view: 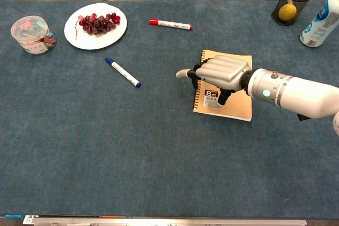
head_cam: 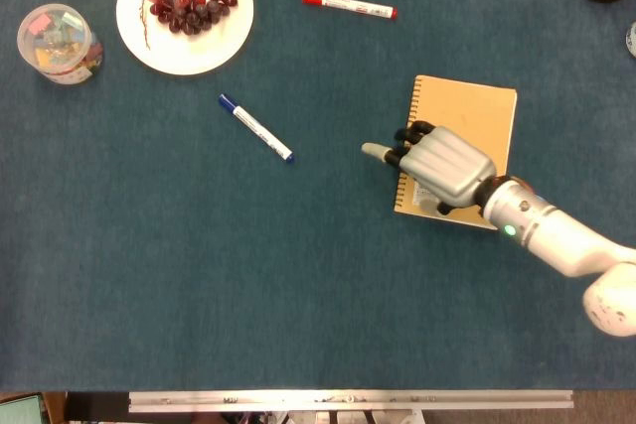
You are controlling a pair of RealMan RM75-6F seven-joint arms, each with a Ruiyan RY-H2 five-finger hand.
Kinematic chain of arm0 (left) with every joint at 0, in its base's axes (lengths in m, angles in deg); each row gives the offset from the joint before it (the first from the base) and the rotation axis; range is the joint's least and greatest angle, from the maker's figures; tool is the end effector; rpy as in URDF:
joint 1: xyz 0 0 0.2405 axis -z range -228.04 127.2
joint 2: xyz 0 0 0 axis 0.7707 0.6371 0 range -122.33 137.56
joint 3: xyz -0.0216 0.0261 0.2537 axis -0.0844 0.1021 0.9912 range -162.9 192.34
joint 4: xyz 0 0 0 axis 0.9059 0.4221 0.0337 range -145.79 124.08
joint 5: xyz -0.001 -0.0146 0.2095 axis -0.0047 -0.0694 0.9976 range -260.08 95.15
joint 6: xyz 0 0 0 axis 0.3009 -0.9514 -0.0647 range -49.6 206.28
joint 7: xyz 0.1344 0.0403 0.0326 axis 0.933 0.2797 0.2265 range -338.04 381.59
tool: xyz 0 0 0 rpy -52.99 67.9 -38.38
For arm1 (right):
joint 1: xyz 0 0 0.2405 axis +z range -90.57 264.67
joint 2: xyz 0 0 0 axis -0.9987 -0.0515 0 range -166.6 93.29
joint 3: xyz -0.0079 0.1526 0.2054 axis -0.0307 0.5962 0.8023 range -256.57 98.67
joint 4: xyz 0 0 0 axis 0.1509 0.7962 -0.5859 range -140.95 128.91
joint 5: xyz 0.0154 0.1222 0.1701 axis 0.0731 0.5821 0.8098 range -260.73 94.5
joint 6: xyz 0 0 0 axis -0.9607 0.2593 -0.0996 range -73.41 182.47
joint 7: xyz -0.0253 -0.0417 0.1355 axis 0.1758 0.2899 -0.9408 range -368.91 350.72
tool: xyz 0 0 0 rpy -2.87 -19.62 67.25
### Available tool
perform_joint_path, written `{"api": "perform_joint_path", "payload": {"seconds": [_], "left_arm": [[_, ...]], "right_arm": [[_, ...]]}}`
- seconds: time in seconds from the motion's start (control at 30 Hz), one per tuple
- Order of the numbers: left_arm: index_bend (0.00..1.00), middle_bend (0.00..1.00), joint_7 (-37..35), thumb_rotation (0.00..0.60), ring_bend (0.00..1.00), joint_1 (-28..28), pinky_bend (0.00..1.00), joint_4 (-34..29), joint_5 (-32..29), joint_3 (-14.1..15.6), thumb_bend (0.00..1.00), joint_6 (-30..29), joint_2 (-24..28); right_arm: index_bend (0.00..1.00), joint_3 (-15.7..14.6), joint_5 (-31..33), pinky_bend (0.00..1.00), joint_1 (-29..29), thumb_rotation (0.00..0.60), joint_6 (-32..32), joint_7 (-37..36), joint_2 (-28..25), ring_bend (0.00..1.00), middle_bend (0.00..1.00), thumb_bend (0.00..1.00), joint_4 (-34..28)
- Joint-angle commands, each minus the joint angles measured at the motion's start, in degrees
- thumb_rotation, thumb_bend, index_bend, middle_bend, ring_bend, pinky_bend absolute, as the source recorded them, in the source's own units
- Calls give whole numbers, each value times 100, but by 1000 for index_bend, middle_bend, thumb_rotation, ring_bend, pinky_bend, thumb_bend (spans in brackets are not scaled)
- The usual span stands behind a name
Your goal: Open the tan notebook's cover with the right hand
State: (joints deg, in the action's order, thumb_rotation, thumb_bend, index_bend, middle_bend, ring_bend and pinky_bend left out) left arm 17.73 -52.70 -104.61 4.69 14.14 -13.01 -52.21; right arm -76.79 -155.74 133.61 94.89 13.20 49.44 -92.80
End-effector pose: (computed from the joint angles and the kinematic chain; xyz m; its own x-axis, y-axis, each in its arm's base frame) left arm -0.3244 0.1331 0.1886 0.3827 -0.0219 0.9236 0.9213 0.0832 -0.3798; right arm -0.1484 -0.3036 -0.0522 0.7102 -0.3604 0.6048 -0.6489 -0.6682 0.3639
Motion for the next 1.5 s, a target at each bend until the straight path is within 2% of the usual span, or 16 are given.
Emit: {"api": "perform_joint_path", "payload": {"seconds": [0.03,0.1,0.27,0.43,0.63,0.9,1.27,1.5], "left_arm": [[249,144,8,600,179,24,108,-22,23,12,408,40,5],[249,144,16,600,179,22,109,-33,43,14,408,27,6],[249,144,34,600,179,8,109,-31,-10,19,408,58,4],[249,144,85,600,179,12,108,-81,54,40,408,54,1],[249,144,65,600,179,-19,108,-153,100,78,408,28,35],[249,144,71,600,179,-24,108,-214,152,106,408,32,71],[249,143,-30,600,179,-23,109,-258,154,141,408,95,151],[249,142,-27,600,179,17,108,-291,183,155,408,164,175]], "right_arm": [[110,-21,-401,175,-201,600,506,-280,-117,144,280,207,-150],[176,-106,-869,175,-335,600,889,-569,-216,141,264,205,-128],[356,-621,-2002,182,-624,600,1640,-1159,-569,141,299,202,297],[422,-938,-2643,182,-889,600,2296,-1494,-570,142,320,192,1080],[422,-1065,-2872,183,-1084,600,2613,-1783,-309,141,322,185,1944],[421,-1200,-3099,184,-1237,600,2801,-1994,143,142,322,179,2795],[421,-1301,-3219,184,-1401,600,2971,-2175,470,142,322,176,3461],[422,-1232,-3198,184,-1503,600,3121,-2172,762,142,322,175,3835]]}}
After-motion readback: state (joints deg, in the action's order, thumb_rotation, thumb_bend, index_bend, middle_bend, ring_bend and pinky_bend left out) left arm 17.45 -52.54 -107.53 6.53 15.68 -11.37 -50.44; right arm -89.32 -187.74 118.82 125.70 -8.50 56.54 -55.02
